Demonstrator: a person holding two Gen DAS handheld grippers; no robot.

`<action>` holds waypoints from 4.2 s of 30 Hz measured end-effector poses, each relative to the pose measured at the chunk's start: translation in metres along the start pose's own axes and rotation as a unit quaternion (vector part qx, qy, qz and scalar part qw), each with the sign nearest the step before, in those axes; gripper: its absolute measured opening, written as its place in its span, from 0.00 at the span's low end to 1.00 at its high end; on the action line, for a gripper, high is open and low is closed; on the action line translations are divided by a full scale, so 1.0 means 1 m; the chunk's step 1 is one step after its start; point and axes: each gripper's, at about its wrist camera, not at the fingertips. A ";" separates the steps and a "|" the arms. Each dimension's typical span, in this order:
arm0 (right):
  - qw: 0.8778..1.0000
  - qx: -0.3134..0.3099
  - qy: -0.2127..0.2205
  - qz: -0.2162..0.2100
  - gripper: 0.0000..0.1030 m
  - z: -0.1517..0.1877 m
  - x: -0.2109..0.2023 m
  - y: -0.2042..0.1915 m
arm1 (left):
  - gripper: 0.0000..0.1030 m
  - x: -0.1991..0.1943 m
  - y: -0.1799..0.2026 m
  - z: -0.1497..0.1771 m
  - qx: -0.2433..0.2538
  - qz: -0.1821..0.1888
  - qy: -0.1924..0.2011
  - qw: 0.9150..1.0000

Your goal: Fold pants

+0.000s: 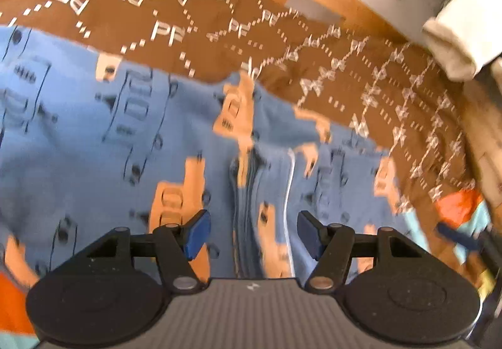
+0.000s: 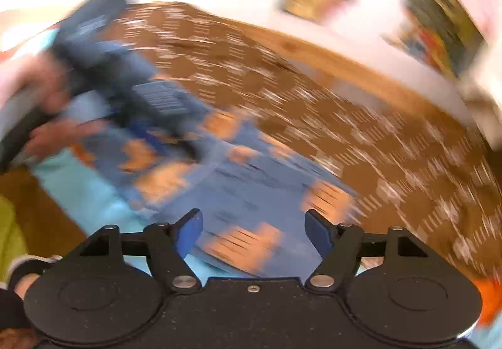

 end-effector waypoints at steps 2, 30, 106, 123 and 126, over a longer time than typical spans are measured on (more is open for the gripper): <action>0.998 0.053 -0.035 -0.009 0.77 0.006 0.005 0.038 | 0.65 0.001 0.004 0.008 0.010 -0.020 0.001 1.000; 0.998 -0.007 0.032 0.051 0.80 -0.010 0.066 0.052 | 0.80 0.019 0.012 -0.010 0.025 -0.148 0.078 0.986; 0.993 -0.054 0.104 -0.016 0.99 -0.050 0.120 -0.034 | 0.64 -0.125 -0.129 0.012 -0.176 -0.170 0.225 0.943; 0.995 -0.041 0.090 -0.009 0.99 -0.052 0.109 -0.024 | 0.22 -0.112 -0.099 0.006 -0.185 -0.227 0.222 0.930; 0.995 -0.049 0.089 -0.006 0.99 -0.054 0.103 -0.021 | 0.21 -0.117 -0.076 0.003 -0.147 -0.243 0.229 0.931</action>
Point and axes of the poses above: each gripper's, at about its wrist camera, not at the fingertips, and x roughly the way its jaws point, y to its right, z to its underside
